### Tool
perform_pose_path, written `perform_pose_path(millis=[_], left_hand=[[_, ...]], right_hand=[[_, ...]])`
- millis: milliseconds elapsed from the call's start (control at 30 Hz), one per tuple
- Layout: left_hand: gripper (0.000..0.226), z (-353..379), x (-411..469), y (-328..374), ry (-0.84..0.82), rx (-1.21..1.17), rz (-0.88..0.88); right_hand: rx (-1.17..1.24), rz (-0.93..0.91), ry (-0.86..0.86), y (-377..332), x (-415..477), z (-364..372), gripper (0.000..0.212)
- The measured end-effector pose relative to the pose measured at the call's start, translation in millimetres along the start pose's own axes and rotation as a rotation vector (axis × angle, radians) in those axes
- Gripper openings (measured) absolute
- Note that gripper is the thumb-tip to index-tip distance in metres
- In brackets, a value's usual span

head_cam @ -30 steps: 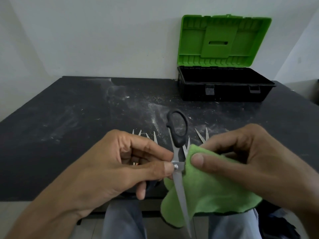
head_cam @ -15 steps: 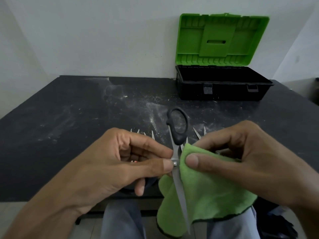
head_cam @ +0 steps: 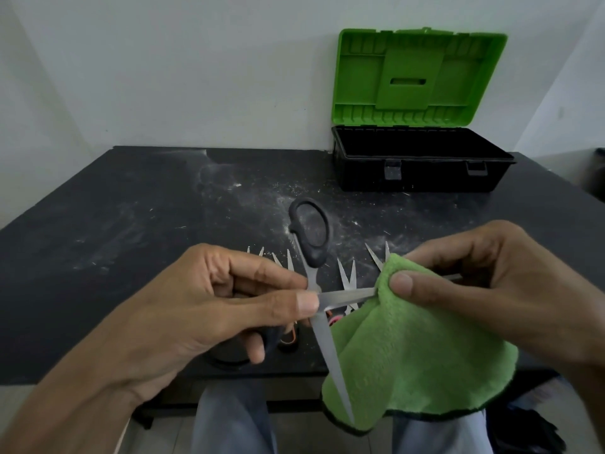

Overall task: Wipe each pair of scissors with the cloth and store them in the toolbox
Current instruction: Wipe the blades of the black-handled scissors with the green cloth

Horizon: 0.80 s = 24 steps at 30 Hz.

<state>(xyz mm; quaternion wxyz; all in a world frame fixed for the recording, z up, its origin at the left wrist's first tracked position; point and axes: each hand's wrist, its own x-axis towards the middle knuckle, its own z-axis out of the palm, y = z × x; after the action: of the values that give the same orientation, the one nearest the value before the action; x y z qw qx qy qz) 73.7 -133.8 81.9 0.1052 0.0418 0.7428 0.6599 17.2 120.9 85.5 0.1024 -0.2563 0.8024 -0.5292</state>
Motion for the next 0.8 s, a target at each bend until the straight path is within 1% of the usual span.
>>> perform_pose_path(millis=[100,167,267,500,800], left_hand=[[0.020,5.8,-0.5,1.5,0.053,0.034,0.003],[0.019,8.1,-0.8,2.9,0.079,0.021,0.015],[0.019,9.2,-1.5,6.1,0.054,0.029,0.013],[0.019,6.6,-0.9,7.6,0.041,0.057,0.033],[0.018,10.1,0.1,7.5,0.034,0.039,0.037]], right_hand=[[0.000,-0.036,0.019,-0.7,0.9,3.2,0.014],[-0.006,-0.026,-0.015,-2.3,0.7,4.5,0.016],[-0.015,0.006,-0.085,-2.8,-0.2,3.4,0.019],[-0.005,0.017,-0.060,-2.8,-2.6,-7.1,0.015],[0.001,0.010,-0.095,-2.1,0.0,0.4,0.022]])
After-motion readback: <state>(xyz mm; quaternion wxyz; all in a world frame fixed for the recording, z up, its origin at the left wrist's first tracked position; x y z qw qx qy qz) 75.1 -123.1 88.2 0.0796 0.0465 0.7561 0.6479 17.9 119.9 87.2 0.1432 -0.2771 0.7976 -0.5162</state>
